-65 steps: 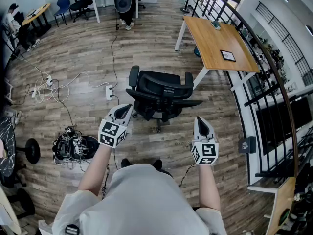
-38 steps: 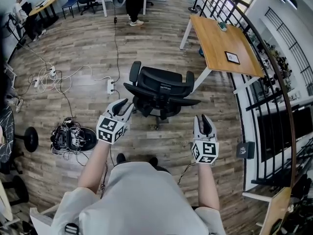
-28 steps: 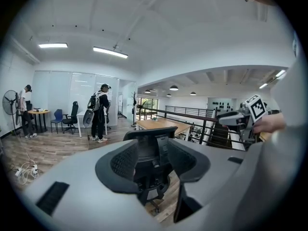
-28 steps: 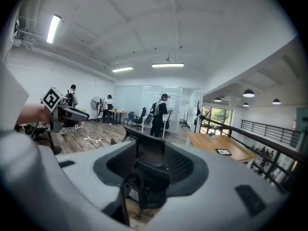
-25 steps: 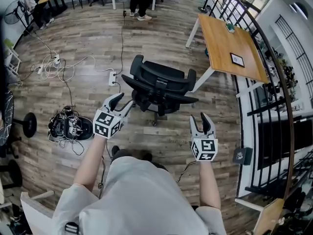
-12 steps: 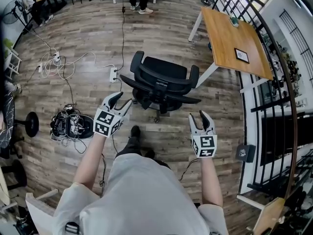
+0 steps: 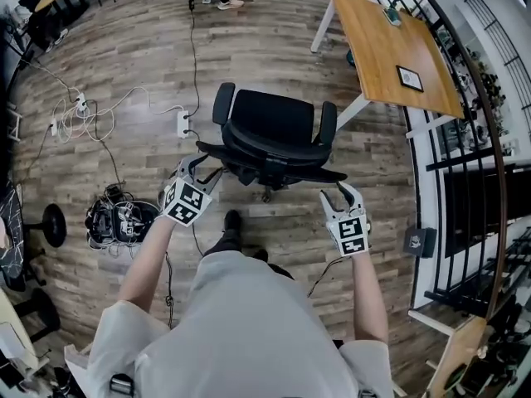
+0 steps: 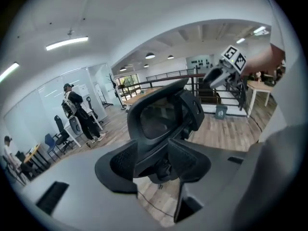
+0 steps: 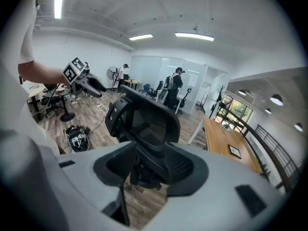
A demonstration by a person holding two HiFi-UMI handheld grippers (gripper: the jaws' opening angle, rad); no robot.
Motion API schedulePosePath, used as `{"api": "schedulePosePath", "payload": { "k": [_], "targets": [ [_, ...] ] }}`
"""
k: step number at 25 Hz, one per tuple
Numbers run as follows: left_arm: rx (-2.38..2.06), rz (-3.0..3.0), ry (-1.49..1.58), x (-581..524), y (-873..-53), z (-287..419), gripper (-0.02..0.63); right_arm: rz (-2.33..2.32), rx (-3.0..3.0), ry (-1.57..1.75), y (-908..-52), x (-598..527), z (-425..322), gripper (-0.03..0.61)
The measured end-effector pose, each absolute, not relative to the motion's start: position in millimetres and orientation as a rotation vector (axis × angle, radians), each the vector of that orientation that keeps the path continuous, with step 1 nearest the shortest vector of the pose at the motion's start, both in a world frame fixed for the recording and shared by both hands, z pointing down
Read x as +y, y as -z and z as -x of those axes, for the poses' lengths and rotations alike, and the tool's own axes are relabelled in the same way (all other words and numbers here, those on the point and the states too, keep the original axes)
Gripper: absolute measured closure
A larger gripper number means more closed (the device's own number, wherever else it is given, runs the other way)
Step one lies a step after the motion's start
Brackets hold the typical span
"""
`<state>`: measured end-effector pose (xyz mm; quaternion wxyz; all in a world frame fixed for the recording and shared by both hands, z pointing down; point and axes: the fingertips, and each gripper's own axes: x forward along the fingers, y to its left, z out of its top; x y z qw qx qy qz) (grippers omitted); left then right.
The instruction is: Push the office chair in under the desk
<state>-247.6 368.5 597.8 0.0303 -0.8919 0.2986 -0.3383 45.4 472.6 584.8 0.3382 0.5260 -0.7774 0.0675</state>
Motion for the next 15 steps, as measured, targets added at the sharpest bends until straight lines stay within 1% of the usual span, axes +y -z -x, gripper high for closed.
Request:
{"api": "schedulePosePath", "payload": {
  "k": [8, 15],
  "targets": [
    [0.429, 2.398, 1.408, 333.3, -666.4, 242.1, 0.382, -1.104, -1.855, -0.144, -639.0, 446.7, -54.9, 0.405],
    [0.182, 2.170, 1.550, 321.3, -710.2, 238.9, 0.377, -0.860, -1.692, -0.051, -686.9, 431.9, -59.3, 0.391]
  ]
}}
